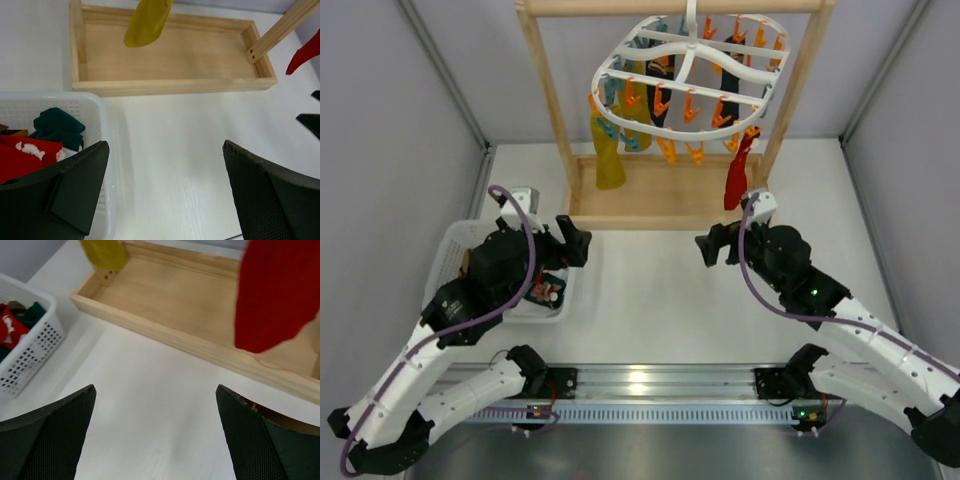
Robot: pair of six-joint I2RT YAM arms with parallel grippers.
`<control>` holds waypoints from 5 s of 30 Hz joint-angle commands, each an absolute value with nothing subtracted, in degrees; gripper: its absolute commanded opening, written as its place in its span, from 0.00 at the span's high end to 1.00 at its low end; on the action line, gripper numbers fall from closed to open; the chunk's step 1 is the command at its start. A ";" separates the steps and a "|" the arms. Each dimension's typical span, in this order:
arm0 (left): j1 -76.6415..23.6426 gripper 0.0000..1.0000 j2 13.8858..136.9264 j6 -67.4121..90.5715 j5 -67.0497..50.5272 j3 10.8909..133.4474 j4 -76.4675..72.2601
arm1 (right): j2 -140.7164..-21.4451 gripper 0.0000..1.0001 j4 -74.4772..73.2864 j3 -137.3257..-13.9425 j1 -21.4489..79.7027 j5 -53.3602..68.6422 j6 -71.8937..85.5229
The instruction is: Remove the socks clipped to the hanger
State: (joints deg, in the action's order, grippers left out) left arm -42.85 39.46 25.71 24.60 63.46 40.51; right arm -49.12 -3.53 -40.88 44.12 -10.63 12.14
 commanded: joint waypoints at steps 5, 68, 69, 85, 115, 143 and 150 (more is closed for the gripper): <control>-42.80 0.01 44.82 26.54 21.27 59.95 37.36 | -49.74 0.00 -6.61 -40.08 27.35 0.60 8.61; -43.75 0.01 52.90 27.96 -4.09 51.49 2.17 | -72.78 1.00 48.51 -37.19 10.28 34.11 7.38; -47.42 0.01 54.13 26.47 -1.17 55.07 3.59 | -72.25 1.00 49.04 -36.66 10.54 33.41 7.64; -74.88 0.01 87.60 6.69 36.57 109.65 16.34 | -56.69 1.00 47.90 -25.93 25.14 3.78 8.43; -57.13 0.05 108.81 14.50 8.88 132.64 23.03 | -49.75 1.00 32.53 -30.05 24.96 9.32 8.61; -63.46 0.02 105.91 11.51 25.84 129.38 23.03 | -42.37 1.00 15.47 -37.35 23.20 25.75 14.50; -61.27 0.02 102.75 13.27 26.19 123.41 22.76 | -41.13 1.00 14.94 -35.42 23.29 27.33 13.97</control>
